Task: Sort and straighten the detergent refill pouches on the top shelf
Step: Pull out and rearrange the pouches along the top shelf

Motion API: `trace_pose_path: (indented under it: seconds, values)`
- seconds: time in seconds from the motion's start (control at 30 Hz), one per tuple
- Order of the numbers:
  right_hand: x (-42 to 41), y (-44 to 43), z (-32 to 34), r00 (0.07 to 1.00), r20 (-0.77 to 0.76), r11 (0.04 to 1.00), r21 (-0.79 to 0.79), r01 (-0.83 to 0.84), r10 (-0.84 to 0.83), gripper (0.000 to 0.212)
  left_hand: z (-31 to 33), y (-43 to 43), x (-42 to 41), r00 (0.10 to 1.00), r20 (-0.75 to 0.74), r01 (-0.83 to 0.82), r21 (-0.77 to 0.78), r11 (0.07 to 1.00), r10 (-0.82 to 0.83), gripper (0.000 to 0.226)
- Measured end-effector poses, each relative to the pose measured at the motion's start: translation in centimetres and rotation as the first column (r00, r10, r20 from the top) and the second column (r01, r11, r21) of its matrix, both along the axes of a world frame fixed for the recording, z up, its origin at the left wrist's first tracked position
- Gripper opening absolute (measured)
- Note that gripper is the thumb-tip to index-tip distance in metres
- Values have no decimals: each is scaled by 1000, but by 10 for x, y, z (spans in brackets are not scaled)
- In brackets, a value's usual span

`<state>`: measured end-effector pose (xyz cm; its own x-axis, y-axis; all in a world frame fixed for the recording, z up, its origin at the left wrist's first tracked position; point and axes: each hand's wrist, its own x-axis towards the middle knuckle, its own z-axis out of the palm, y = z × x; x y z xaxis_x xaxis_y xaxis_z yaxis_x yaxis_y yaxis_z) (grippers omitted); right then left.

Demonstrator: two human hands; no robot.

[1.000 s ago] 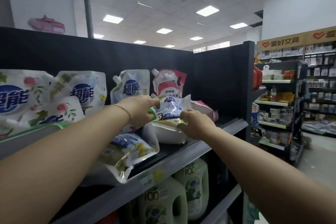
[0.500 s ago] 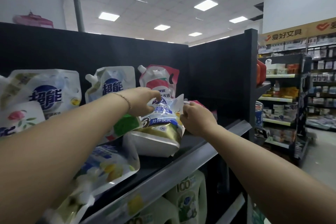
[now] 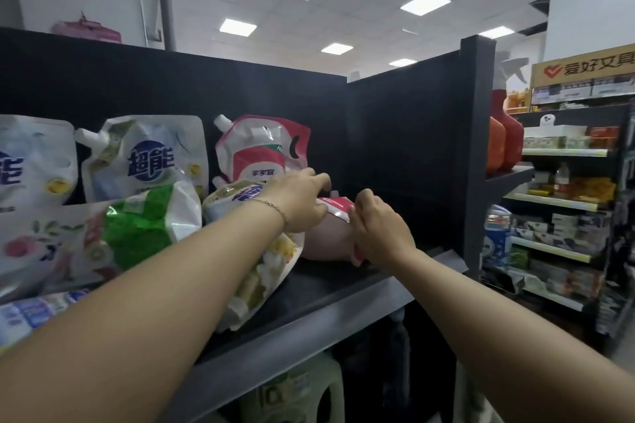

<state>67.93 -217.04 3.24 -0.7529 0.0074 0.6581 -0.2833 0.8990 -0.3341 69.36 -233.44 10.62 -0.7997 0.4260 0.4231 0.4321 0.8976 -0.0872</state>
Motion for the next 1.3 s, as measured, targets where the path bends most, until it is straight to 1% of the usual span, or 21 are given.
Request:
trace_pose_path:
  seconds: [0.1,0.17,0.23,0.3,0.37,0.43,0.5,0.53,0.6,0.67,0.7,0.73,0.8,0.83,0.97,1.03,1.2,1.3]
  values:
    - [-21,17,-4,992,119,996,-85,37,-27,28,-17,29,-15,996,50,-79,103,992,74,43]
    - [-34,23,-6,983,185,981,-186,54,-19,32,-26,44,-24,986,22,-168,121,978,167,48]
    - [-45,26,-10,969,245,949,-303,90,-14,40,-35,56,-31,967,-22,-248,128,960,253,55]
    - [-52,27,-17,949,315,900,-410,148,-13,54,-44,65,-36,950,4,-309,136,941,311,63]
    - [-53,25,-23,938,348,870,-462,174,-3,64,-51,69,-40,928,54,-372,147,917,368,72]
    - [-50,25,-23,937,350,872,-465,154,21,63,-52,74,-44,914,53,-406,166,899,403,74]
    - [-46,26,-21,936,348,879,-460,122,52,59,-47,80,-47,909,26,-414,179,892,416,66]
    - [-44,26,-20,937,344,882,-458,110,62,58,-43,83,-48,913,15,-403,185,896,408,58]
    - [-41,26,-19,938,342,887,-449,105,62,58,-35,88,-52,943,31,-331,196,923,331,35]
    - [-41,26,-20,936,350,890,-441,117,50,58,-31,93,-57,969,111,-244,242,939,223,8]
    - [-42,27,-21,933,356,891,-437,126,43,57,-31,96,-62,971,150,-220,265,939,185,6]
    - [-42,27,-21,933,359,890,-436,132,38,57,-31,98,-66,970,179,-212,276,937,167,9]
    - [-42,27,-21,935,351,890,-438,125,41,54,-29,102,-77,959,205,-249,269,931,197,8]
    - [-43,28,-21,938,344,892,-436,115,47,51,-28,102,-81,950,217,-277,260,925,224,9]
    - [-48,28,-26,953,295,889,-452,71,74,43,-25,100,-100,919,245,-368,261,892,307,34]
    - [-52,28,-29,955,285,884,-463,69,75,42,-29,101,-107,903,242,-406,215,888,354,46]
    - [-56,29,-30,963,255,867,-495,56,84,40,-19,105,-112,867,324,-443,149,884,380,68]
    - [-57,29,-31,967,240,876,-480,45,81,41,-17,102,-114,837,328,-500,133,856,438,70]
